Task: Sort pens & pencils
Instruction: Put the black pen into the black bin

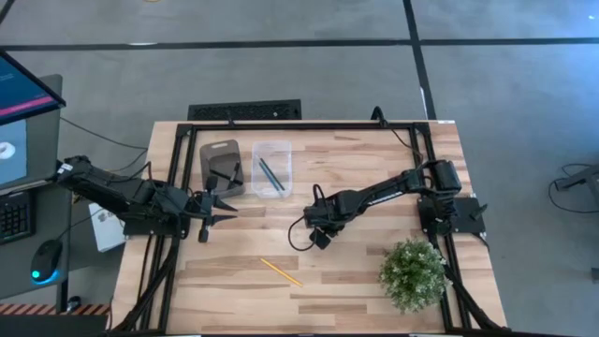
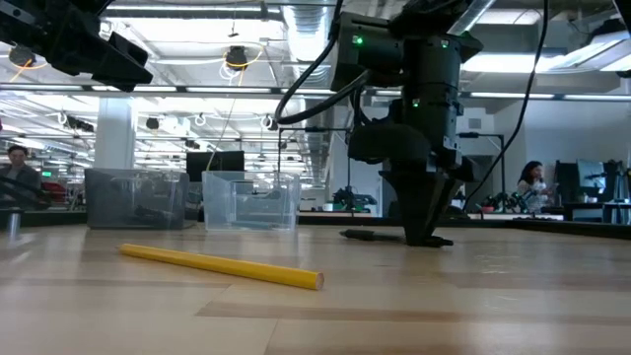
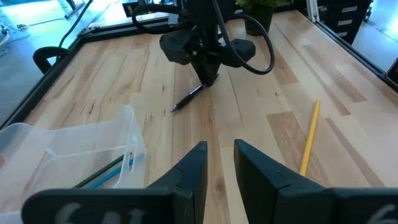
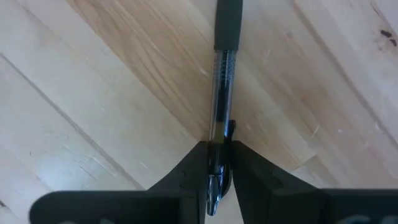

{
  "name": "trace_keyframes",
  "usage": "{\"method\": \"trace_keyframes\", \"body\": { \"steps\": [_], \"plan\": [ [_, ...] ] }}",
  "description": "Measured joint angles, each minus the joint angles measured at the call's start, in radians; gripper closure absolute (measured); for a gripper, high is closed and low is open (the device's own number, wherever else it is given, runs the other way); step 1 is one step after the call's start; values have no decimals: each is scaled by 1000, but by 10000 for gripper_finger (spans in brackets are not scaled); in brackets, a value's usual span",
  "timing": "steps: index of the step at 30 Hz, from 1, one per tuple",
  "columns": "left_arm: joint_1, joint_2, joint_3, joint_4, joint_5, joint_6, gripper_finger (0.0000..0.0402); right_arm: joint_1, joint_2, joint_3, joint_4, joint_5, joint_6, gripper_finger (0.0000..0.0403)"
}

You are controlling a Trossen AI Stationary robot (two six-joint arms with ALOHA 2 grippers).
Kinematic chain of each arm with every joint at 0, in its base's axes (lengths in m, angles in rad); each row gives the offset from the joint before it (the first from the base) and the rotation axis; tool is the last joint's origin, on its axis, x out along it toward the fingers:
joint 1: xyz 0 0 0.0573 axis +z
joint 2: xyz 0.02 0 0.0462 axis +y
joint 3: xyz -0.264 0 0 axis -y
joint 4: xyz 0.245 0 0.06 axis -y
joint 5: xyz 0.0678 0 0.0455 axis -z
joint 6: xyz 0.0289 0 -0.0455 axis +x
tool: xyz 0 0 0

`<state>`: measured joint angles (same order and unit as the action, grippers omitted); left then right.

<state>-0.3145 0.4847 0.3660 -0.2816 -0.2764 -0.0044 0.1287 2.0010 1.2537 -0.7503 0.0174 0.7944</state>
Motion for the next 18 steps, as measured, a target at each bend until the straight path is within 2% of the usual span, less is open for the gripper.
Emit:
{"method": "trace_keyframes", "body": {
  "steps": [15, 18],
  "plan": [
    [0, 0, 0, 1, 0, 0, 330, 0, 13, 76, -32, 8, -71, 319],
    [0, 0, 0, 1, 0, 0, 330, 0, 15, 87, 7, 14, -75, 319]
  ]
}}
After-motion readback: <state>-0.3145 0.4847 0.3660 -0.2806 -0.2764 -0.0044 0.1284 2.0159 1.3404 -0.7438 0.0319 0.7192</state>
